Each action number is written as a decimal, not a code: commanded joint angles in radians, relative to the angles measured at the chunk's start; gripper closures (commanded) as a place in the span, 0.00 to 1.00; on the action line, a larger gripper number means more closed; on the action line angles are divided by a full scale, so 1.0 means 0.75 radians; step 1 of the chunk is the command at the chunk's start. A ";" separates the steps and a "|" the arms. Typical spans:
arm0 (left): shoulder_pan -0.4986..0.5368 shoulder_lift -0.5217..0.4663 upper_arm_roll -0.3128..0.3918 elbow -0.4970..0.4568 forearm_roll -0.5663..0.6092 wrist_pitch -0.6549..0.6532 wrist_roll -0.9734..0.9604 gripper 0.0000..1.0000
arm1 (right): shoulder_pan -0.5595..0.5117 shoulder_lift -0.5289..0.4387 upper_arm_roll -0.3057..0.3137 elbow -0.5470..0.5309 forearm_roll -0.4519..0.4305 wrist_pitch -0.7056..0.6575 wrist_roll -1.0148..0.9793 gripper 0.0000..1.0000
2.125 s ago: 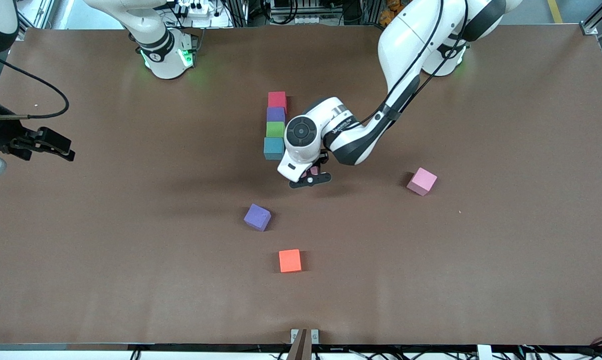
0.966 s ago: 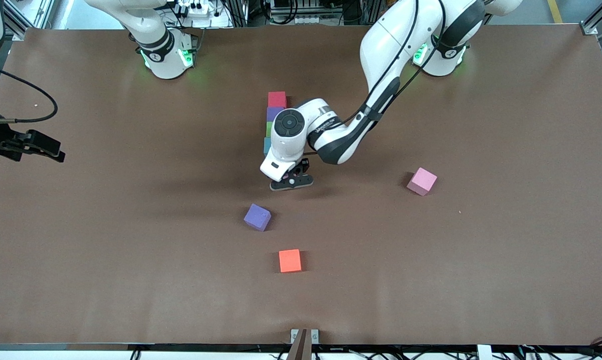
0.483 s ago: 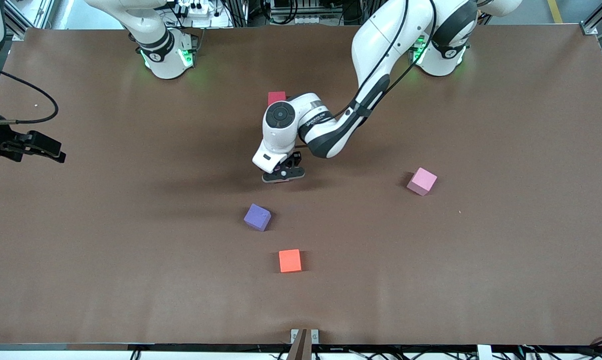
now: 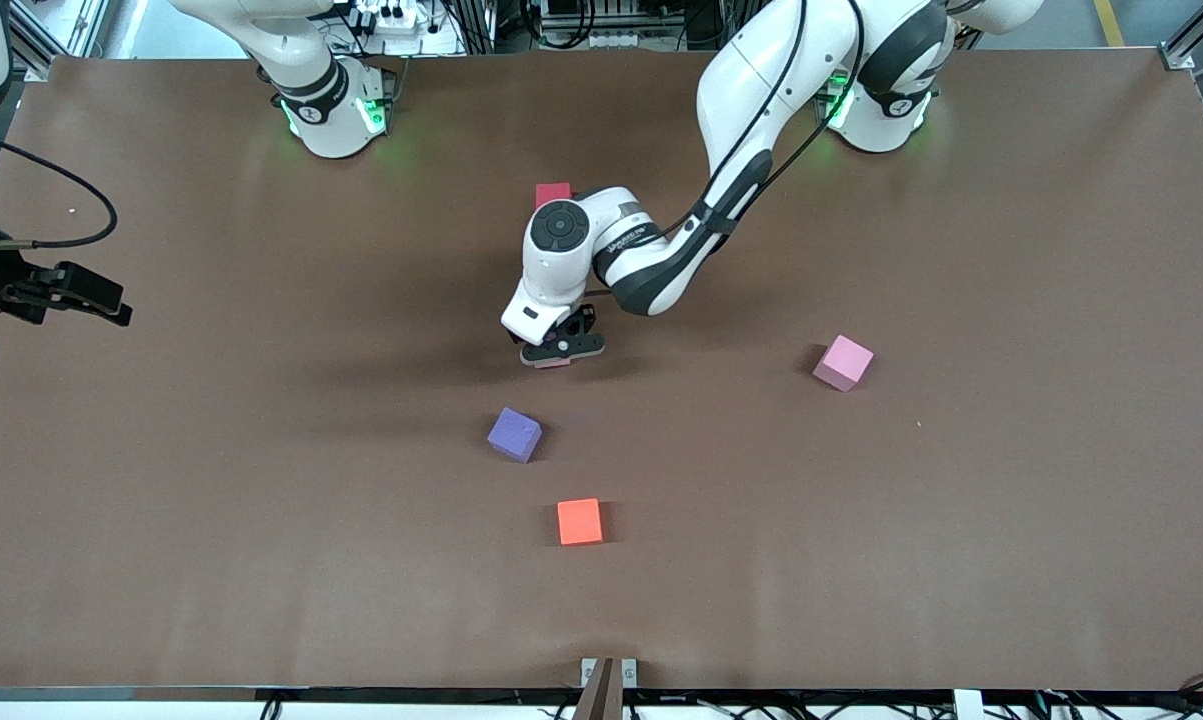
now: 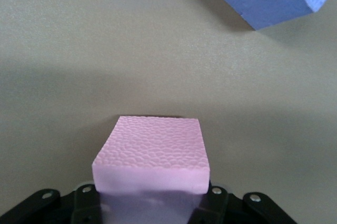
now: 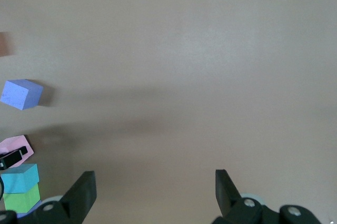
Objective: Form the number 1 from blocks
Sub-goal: 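Carry the light pink cube with the left gripper and place it beside cyan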
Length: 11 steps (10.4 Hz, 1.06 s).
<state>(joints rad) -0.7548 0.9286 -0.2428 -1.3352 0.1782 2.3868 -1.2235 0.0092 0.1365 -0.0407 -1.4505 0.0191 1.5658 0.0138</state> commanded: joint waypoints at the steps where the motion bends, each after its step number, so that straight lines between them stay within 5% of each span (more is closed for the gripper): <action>1: -0.039 0.022 0.025 0.036 -0.019 0.010 -0.025 1.00 | -0.027 0.008 0.022 0.020 0.009 -0.010 -0.010 0.00; 3: -0.049 0.022 0.025 0.032 -0.019 0.010 -0.025 1.00 | -0.027 0.008 0.022 0.020 0.009 -0.010 -0.010 0.00; 5: -0.051 0.016 0.025 0.023 -0.003 0.010 -0.021 0.00 | -0.025 0.008 0.022 0.020 0.009 -0.010 -0.010 0.00; 11: -0.047 -0.056 0.029 0.015 0.000 -0.079 -0.032 0.00 | -0.016 0.014 0.024 0.022 0.011 -0.006 -0.004 0.00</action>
<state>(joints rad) -0.7788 0.9195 -0.2380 -1.3262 0.1782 2.3753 -1.2262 0.0092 0.1376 -0.0372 -1.4505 0.0196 1.5659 0.0138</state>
